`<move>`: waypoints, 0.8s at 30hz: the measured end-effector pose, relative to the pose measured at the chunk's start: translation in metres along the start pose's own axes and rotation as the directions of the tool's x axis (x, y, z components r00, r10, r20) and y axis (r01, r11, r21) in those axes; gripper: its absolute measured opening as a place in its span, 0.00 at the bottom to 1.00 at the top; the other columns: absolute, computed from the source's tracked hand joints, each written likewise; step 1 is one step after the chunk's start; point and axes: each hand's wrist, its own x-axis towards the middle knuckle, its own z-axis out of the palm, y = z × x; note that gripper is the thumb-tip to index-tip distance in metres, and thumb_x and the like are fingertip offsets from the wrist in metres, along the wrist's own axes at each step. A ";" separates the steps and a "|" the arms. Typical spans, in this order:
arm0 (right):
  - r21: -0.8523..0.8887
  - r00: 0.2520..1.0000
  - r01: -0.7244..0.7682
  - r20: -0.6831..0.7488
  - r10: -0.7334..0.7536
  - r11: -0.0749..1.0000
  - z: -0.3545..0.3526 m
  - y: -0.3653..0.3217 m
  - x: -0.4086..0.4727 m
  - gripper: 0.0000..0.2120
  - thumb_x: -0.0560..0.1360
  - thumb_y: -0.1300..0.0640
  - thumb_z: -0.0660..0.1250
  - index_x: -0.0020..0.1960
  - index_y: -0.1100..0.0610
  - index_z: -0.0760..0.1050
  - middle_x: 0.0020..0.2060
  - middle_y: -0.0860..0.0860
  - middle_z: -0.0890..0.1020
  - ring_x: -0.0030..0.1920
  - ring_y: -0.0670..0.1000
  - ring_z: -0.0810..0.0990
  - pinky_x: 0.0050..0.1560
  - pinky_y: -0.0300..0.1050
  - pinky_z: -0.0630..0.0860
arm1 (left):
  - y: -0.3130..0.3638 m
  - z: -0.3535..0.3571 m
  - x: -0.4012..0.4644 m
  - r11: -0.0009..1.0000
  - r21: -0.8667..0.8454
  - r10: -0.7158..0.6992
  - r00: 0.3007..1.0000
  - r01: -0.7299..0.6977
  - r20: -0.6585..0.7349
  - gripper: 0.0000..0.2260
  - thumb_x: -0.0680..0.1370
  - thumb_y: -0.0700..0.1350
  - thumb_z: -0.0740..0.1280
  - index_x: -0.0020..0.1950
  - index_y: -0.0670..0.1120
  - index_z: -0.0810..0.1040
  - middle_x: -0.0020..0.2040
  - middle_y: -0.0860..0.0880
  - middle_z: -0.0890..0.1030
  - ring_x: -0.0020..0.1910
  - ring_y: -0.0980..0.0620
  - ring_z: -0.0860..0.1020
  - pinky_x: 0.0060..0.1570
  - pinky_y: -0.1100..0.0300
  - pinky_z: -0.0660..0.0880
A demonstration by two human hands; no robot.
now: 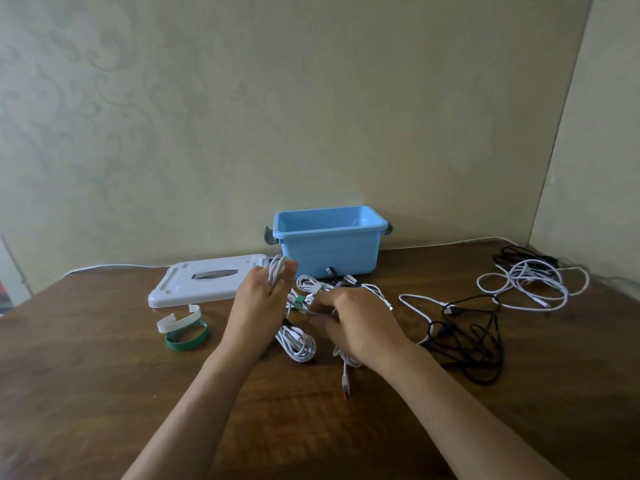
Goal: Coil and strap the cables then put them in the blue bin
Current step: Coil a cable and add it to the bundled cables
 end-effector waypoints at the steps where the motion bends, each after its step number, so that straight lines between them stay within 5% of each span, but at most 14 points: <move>1: 0.022 1.000 0.013 0.014 -0.014 1.000 0.001 -0.001 0.000 0.11 0.80 0.46 0.68 0.60 0.44 0.83 0.53 0.46 0.85 0.51 0.47 0.82 0.50 0.41 0.75 | -0.001 0.001 0.000 1.000 0.014 0.028 1.000 -0.028 -0.007 0.25 0.76 0.67 0.51 0.38 0.48 0.73 0.39 0.41 0.77 0.37 0.48 0.75 0.34 0.53 0.69; 6: 0.071 0.987 0.075 0.138 -0.084 0.995 0.013 -0.014 -0.002 0.09 0.81 0.47 0.67 0.56 0.45 0.84 0.51 0.47 0.86 0.44 0.46 0.79 0.50 0.44 0.75 | 0.002 0.008 -0.002 0.996 -0.078 0.039 0.999 -0.041 -0.034 0.19 0.80 0.61 0.54 0.39 0.52 0.76 0.44 0.49 0.77 0.40 0.57 0.75 0.38 0.62 0.70; 11: -0.008 0.990 0.050 0.134 -0.048 0.999 0.014 -0.009 -0.003 0.10 0.81 0.49 0.64 0.57 0.48 0.83 0.52 0.48 0.85 0.47 0.48 0.81 0.53 0.46 0.77 | 0.009 0.008 -0.006 0.938 -0.346 -0.072 0.992 0.032 -0.104 0.25 0.83 0.56 0.56 0.31 0.43 0.72 0.24 0.48 0.77 0.29 0.47 0.80 0.27 0.64 0.72; 14: -0.011 0.999 -0.039 0.030 0.040 0.999 0.007 0.006 0.000 0.08 0.82 0.50 0.65 0.54 0.46 0.83 0.50 0.43 0.85 0.47 0.43 0.81 0.47 0.34 0.75 | 0.012 -0.004 -0.002 0.858 -0.499 -0.202 0.973 0.123 -0.107 0.24 0.83 0.58 0.58 0.32 0.45 0.69 0.22 0.52 0.70 0.24 0.47 0.73 0.24 0.60 0.69; 20: 0.350 0.976 -0.189 -0.036 0.215 0.918 -0.009 0.017 0.005 0.08 0.78 0.45 0.71 0.44 0.48 0.81 0.30 0.46 0.84 0.31 0.44 0.83 0.39 0.46 0.82 | 0.014 -0.012 -0.008 0.749 -0.610 -0.091 0.953 0.258 0.290 0.22 0.79 0.60 0.61 0.36 0.43 0.72 0.28 0.48 0.63 0.23 0.52 0.60 0.24 0.60 0.60; 24: 0.482 0.954 -0.241 -0.040 0.296 0.842 -0.020 0.021 0.007 0.10 0.73 0.44 0.76 0.43 0.51 0.83 0.23 0.46 0.78 0.23 0.41 0.73 0.27 0.38 0.68 | 0.017 -0.011 -0.013 0.841 -0.500 0.068 0.877 0.206 0.475 0.20 0.80 0.57 0.62 0.44 0.40 0.79 0.28 0.47 0.62 0.24 0.52 0.59 0.24 0.60 0.58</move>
